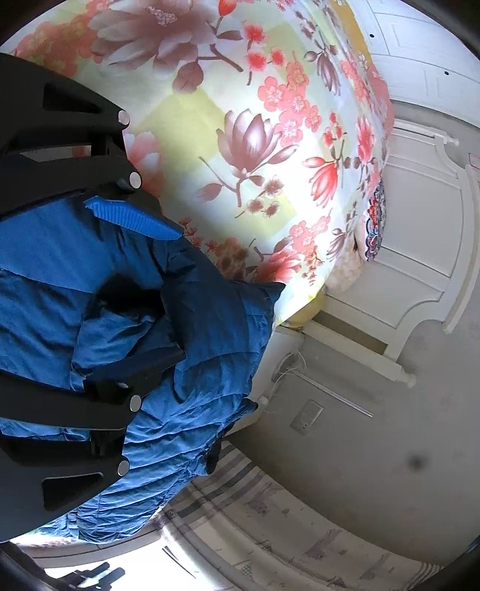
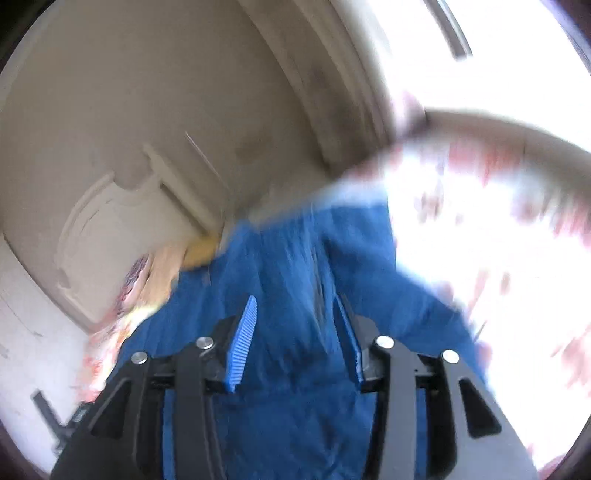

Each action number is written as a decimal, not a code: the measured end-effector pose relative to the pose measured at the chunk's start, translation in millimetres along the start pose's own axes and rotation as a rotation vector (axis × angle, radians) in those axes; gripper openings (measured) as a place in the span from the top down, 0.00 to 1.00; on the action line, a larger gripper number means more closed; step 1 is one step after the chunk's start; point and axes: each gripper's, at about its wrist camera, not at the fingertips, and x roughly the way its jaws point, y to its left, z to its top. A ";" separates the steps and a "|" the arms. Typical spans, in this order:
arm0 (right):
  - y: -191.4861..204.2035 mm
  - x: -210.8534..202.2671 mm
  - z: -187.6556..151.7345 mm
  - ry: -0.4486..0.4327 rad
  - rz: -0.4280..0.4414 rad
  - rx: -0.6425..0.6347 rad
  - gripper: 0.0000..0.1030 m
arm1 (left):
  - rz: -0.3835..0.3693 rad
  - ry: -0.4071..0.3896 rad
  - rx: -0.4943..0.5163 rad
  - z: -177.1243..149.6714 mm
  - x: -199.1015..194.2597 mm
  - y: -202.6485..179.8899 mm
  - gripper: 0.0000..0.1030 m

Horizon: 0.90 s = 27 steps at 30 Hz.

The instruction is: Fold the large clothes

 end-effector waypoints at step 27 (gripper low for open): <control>52.8 102.4 -38.5 0.257 -0.087 -0.384 0.40 | 0.084 0.205 0.481 14.2 106.3 -108.6 0.04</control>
